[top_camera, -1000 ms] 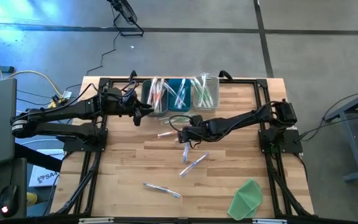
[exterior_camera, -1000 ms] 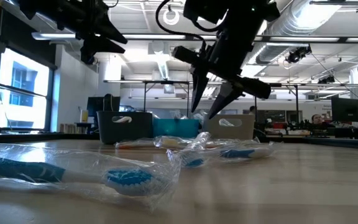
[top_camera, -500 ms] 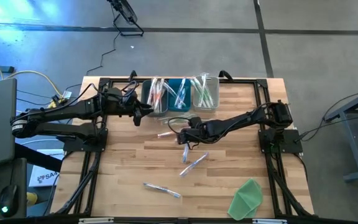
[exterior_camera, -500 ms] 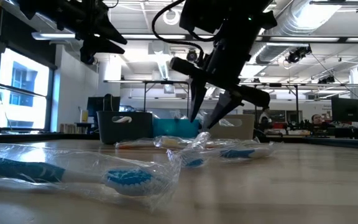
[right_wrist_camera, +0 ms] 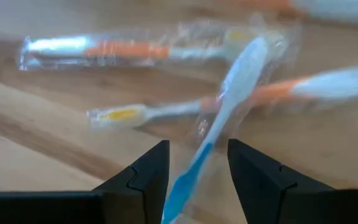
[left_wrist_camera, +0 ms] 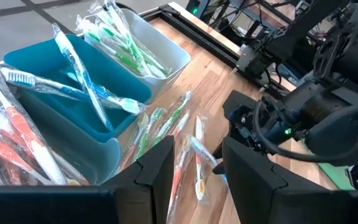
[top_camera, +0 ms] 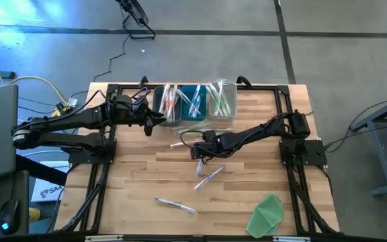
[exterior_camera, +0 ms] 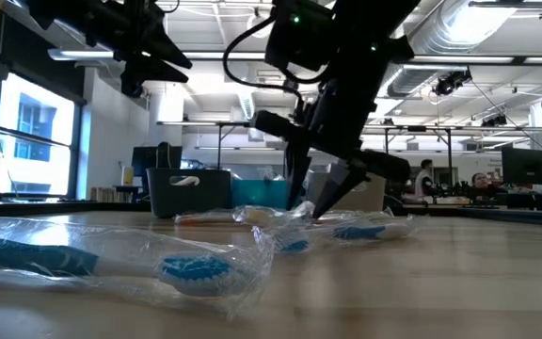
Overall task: Pick & Place Toothbrushes
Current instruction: Put the blue toothbrush into the blue bin
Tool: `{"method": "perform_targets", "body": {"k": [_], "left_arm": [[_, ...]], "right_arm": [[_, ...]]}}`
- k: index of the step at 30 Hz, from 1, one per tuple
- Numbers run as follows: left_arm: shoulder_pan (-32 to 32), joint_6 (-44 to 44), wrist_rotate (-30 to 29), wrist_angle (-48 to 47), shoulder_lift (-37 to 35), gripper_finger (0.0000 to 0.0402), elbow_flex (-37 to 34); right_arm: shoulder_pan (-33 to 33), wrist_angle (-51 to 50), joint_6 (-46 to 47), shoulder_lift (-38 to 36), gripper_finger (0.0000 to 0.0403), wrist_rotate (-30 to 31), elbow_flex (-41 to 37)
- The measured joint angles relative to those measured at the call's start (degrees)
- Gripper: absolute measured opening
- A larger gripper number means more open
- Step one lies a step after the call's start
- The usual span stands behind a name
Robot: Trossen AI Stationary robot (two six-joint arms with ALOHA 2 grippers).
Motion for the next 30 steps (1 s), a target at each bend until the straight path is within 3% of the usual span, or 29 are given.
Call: {"method": "perform_targets", "body": {"k": [10,21,30], "left_arm": [[0.0,0.0,-0.9,-1.6,0.02,0.0134,0.0],[0.0,0.0,-1.31,-1.63,0.02,0.0134,0.0],[0.0,0.0,-1.34,-1.64,0.02,0.0134,0.0]], "right_arm": [[0.22,0.71,0.7,0.9,0.0119,-0.5,0.02],[0.24,0.62,-0.62,0.9,0.0021,-1.86,0.02],[0.63,1.13,-4.79,-2.19,0.0018,-1.91,0.0]]}}
